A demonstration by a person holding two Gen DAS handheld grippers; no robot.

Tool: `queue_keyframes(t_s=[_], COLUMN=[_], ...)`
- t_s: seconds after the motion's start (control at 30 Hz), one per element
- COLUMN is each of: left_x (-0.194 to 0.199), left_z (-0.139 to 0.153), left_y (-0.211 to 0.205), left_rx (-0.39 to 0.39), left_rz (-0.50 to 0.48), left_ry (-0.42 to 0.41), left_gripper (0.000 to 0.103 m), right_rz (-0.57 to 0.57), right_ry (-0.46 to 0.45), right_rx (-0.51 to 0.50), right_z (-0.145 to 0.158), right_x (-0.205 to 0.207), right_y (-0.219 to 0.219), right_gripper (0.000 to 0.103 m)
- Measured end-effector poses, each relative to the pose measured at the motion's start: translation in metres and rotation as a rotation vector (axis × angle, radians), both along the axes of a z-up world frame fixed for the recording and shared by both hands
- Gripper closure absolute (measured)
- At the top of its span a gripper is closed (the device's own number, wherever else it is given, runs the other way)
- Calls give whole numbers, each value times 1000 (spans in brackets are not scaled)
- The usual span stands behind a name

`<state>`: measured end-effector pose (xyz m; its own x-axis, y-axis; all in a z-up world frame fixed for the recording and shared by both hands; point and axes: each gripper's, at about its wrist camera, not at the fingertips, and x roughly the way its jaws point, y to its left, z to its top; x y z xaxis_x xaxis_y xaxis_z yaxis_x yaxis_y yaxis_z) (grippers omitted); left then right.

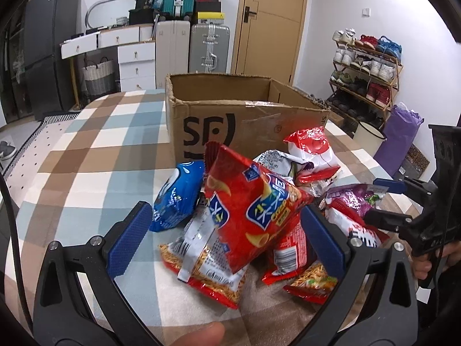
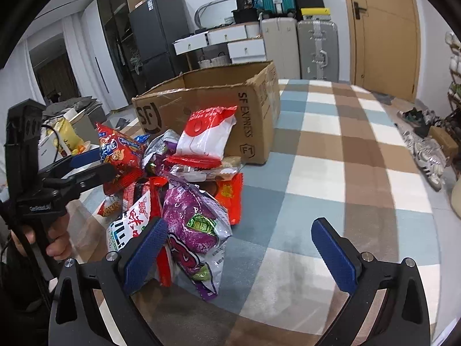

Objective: Organize snacks
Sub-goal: 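Grasp the red chip bag with the left gripper while the right grasps the purple bag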

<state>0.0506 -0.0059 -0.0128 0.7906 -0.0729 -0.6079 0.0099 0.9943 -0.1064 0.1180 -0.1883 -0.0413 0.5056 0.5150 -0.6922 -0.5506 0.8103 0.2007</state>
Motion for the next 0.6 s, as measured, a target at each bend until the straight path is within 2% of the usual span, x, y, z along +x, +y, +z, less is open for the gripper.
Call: queue_keyframes(t_s=[0.13, 0.3, 0.47, 0.53, 0.6], left_x=[11, 25, 35, 39, 41], left_z=[-2, -6, -9, -10, -11], left_y=[-2, 1, 2, 3, 4], left_rx=[-3, -67, -98, -109, -124], left_rz=[-15, -63, -84, -91, -96], left_ry=[15, 31, 46, 54, 57], left_gripper=[3, 17, 22, 22, 22], right_rz=[3, 21, 61, 77, 89], right_ry=[61, 101, 134, 149, 160], right_rx=[52, 99, 138, 137, 137], right_z=[-6, -10, -11, -13, -15], right_x=[10, 14, 11, 12, 11], right_y=[1, 2, 5, 7, 9], right_gripper=[1, 3, 10, 21, 21])
